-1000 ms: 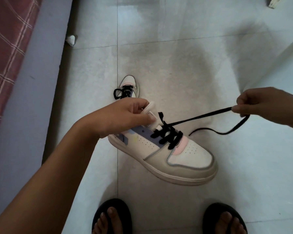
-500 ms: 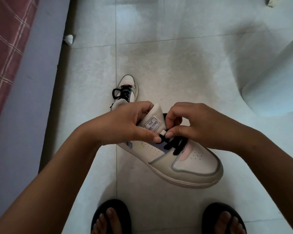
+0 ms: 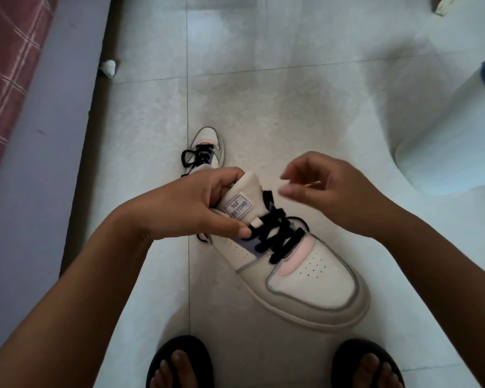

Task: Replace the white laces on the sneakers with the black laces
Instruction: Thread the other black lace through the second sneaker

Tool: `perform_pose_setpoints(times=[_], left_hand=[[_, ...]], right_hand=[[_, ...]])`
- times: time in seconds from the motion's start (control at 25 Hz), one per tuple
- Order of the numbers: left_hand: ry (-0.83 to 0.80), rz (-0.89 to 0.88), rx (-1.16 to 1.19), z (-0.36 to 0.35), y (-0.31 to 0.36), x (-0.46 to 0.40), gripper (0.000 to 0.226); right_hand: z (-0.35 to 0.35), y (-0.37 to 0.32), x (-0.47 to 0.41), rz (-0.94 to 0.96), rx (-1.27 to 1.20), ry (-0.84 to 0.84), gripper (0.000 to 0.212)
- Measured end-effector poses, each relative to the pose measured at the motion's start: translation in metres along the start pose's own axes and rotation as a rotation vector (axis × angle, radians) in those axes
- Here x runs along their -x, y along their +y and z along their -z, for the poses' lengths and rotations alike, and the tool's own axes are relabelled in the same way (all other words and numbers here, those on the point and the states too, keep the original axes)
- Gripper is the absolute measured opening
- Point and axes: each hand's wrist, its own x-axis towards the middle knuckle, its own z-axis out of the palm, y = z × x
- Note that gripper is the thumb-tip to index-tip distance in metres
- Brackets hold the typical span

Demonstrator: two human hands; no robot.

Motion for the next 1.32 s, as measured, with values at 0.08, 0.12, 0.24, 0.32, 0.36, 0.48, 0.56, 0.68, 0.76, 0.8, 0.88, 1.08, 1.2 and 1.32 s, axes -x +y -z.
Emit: perform_pose_setpoints(times=[0.08, 0.12, 0.24, 0.32, 0.36, 0.48, 0.56, 0.68, 0.76, 0.8, 0.88, 1.08, 1.2, 1.32], left_hand=[[0.035, -0.01, -0.016, 0.0, -0.001, -0.001, 0.042], [0.043, -0.02, -0.039, -0.002, -0.001, -0.003, 0.04], [0.066, -0.029, -0.145, -0.008, -0.003, -0.012, 0.035], [0.092, -0.015, -0.141, -0.012, -0.006, -0.017, 0.037], [0.096, -0.009, -0.121, -0.013, -0.008, -0.019, 0.037], [0.077, 0.004, -0.115, -0.012, -0.014, -0.021, 0.034], [0.086, 0.011, -0.128, -0.011, -0.018, -0.023, 0.032], [0.07, 0.023, -0.105, -0.009, -0.023, -0.025, 0.028], [0.026, 0.048, -0.096, -0.007, -0.027, -0.024, 0.026], [0.021, 0.068, -0.109, -0.005, -0.03, -0.024, 0.021], [0.062, 0.116, -0.152, 0.0, -0.036, -0.026, 0.019], [0.183, 0.191, -0.443, 0.008, -0.071, -0.037, 0.053], [0.128, 0.27, -0.718, 0.019, -0.113, -0.035, 0.06], [0.123, 0.306, -0.966, 0.043, -0.161, -0.025, 0.06]], right_hand=[[-0.002, 0.0, 0.002, -0.113, 0.081, 0.025, 0.058], [-0.006, -0.001, 0.004, -0.186, 0.068, -0.057, 0.07], [-0.024, -0.002, 0.01, -0.239, -0.24, -0.079, 0.043], [-0.029, -0.001, 0.01, -0.222, -0.424, 0.06, 0.015], [-0.03, 0.001, 0.01, -0.223, -0.47, 0.102, 0.01], [-0.032, 0.007, 0.009, -0.276, -0.655, 0.113, 0.009], [-0.028, 0.01, 0.005, -0.301, -0.891, 0.085, 0.007], [-0.012, 0.02, -0.006, -0.327, -1.217, 0.133, 0.008], [0.001, 0.032, -0.015, -0.358, -1.319, 0.251, 0.008], [0.009, 0.04, -0.019, -0.376, -1.326, 0.317, 0.011], [0.024, 0.058, -0.026, -0.403, -1.321, 0.442, 0.012], [0.062, 0.1, -0.039, -0.405, -1.33, 0.656, 0.015], [0.096, 0.116, -0.042, -0.342, -1.335, 0.767, 0.019], [0.125, 0.128, -0.043, -0.29, -1.349, 0.829, 0.023]])
